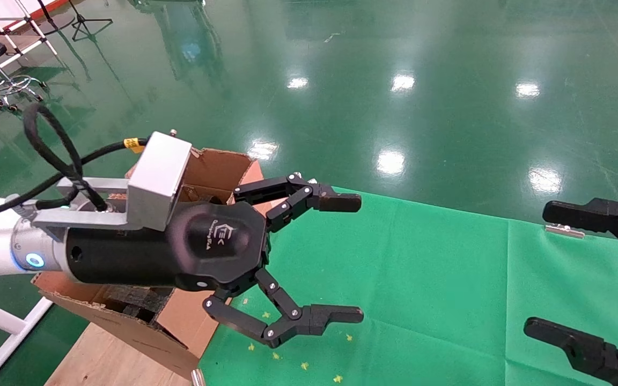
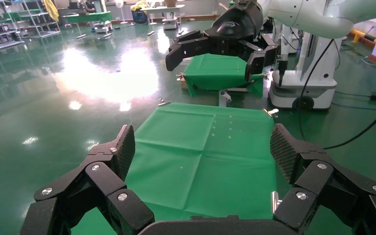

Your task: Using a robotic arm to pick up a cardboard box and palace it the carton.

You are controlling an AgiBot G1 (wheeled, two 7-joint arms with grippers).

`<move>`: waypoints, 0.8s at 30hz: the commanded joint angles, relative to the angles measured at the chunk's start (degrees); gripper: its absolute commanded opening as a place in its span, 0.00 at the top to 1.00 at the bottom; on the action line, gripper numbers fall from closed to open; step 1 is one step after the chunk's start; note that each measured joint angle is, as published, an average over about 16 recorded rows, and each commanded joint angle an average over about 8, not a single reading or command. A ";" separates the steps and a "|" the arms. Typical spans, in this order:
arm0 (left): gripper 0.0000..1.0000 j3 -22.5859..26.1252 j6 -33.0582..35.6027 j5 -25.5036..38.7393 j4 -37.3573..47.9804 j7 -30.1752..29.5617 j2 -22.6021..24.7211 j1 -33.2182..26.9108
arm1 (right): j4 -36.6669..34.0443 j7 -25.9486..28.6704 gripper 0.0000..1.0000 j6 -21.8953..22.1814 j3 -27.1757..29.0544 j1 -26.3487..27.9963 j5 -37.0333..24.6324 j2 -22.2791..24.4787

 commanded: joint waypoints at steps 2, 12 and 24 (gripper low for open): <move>0.00 0.02 -0.01 0.01 0.02 -0.01 0.01 -0.02 | 0.00 0.00 0.00 0.00 0.00 0.00 0.00 0.00; 0.00 0.05 -0.04 0.05 0.06 -0.03 0.02 -0.06 | 0.00 0.00 0.00 0.00 0.00 0.00 0.00 0.00; 0.00 0.10 -0.04 0.09 0.10 -0.04 0.02 -0.09 | 0.00 0.00 0.00 0.00 0.00 0.00 -0.01 0.00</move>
